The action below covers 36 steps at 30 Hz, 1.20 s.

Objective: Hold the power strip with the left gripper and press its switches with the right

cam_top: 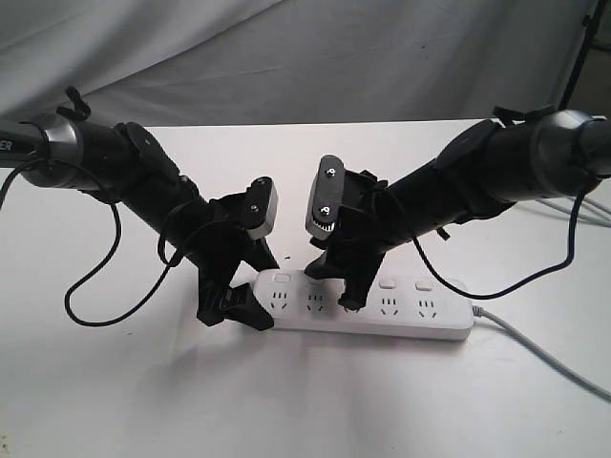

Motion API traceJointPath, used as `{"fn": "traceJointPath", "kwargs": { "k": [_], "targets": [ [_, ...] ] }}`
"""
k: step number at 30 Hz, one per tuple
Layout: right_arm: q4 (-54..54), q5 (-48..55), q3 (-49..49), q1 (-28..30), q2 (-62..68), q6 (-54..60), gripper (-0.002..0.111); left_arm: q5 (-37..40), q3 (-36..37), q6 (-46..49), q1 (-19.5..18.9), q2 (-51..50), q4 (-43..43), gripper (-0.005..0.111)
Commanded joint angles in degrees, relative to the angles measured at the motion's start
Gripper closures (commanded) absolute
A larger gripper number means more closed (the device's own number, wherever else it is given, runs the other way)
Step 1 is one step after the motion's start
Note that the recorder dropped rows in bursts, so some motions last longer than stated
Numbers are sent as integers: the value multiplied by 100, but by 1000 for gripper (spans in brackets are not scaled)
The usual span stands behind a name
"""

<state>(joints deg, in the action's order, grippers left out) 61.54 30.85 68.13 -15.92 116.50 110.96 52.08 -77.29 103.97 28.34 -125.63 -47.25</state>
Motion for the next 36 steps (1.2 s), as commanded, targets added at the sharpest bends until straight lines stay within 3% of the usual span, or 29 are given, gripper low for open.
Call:
{"fn": "traceJointPath", "kwargs": {
  "k": [1, 36],
  "targets": [
    [69, -76, -29, 59, -16, 3, 67, 24, -34, -27, 41, 19, -8, 40],
    [58, -137, -29, 47, 194, 166, 67, 24, -34, -27, 41, 19, -8, 40]
  ]
}}
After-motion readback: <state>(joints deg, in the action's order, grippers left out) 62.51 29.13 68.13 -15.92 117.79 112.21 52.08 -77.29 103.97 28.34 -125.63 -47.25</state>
